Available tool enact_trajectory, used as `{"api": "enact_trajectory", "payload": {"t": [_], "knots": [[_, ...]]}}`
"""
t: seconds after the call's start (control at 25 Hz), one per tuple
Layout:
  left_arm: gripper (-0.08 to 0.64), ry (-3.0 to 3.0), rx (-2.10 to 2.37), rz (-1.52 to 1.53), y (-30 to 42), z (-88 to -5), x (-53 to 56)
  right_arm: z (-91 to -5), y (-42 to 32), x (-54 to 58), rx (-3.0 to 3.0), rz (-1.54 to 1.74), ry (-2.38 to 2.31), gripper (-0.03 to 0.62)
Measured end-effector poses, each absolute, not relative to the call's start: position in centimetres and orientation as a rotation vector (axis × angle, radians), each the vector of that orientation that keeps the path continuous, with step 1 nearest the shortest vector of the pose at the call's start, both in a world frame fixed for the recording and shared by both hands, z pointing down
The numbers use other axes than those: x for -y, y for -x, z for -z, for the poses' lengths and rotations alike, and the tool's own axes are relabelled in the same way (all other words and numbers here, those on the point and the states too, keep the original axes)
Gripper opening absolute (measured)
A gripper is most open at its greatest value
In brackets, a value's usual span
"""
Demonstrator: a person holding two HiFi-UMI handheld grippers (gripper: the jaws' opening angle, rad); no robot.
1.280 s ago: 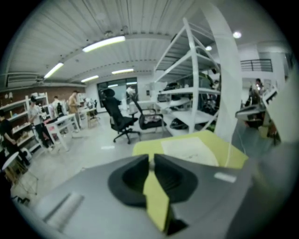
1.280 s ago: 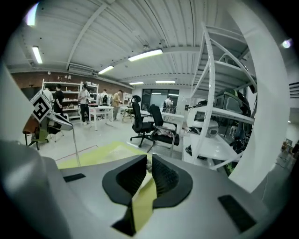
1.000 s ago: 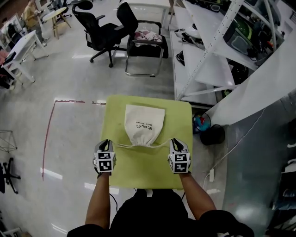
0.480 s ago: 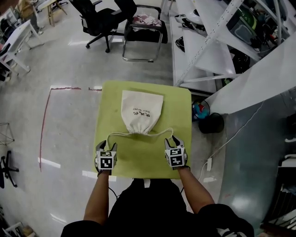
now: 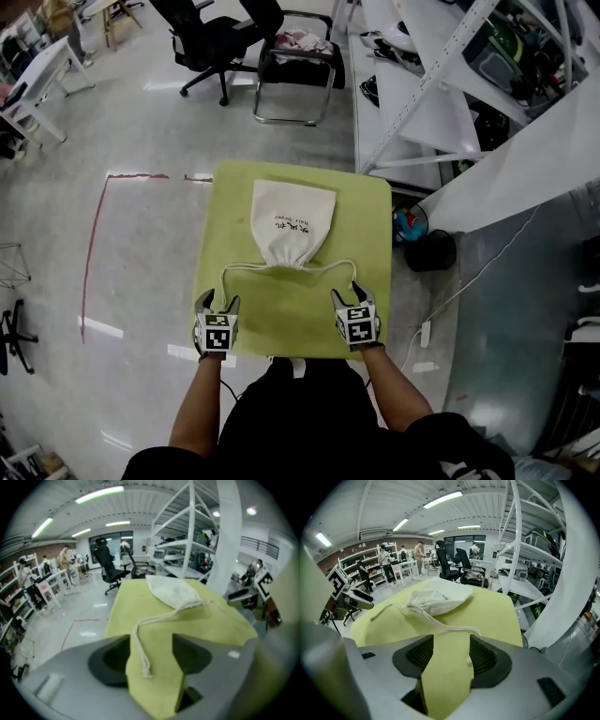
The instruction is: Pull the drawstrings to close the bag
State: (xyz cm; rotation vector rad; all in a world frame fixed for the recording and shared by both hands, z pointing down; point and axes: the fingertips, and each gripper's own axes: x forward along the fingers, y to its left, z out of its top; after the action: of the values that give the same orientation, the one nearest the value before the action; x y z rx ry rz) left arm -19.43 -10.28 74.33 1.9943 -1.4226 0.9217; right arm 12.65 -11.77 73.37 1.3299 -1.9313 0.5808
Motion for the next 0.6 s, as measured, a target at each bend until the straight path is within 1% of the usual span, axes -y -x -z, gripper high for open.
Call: {"api": "enact_trajectory", "payload": {"t": [0.2, 0.36, 0.4, 0.44, 0.56, 0.6], "knots": [[0.269, -2.064, 1.497, -0.858, 19.2, -70.8, 12.2, -69.5, -10.1, 13.4, 2.031, -0.487, -1.354, 0.216], [0.218, -2.122, 1.558, -0.777, 18.6, -66.6, 13.5, -65.3, -8.6, 14.7, 2.117, -0.402, -1.400, 0.205], [0.199, -2.134, 1.573, -0.758, 18.6, -65.4, 13.6, -64.2, -8.1, 15.0, 2.138, -0.380, -1.409, 0.185], [0.190, -2.149, 1.589, -0.738, 18.5, -64.3, 13.8, -63.1, -7.7, 15.3, 2.158, -0.356, -1.419, 0.153], [0.129, -2.194, 1.632, -0.679, 17.9, -61.6, 14.1, -59.9, -7.1, 16.0, 2.212, -0.304, -1.467, 0.033], [0.089, -2.203, 1.653, -0.657, 17.7, -60.7, 14.2, -58.8, -6.9, 16.1, 2.234, -0.289, -1.486, 0.015]]}}
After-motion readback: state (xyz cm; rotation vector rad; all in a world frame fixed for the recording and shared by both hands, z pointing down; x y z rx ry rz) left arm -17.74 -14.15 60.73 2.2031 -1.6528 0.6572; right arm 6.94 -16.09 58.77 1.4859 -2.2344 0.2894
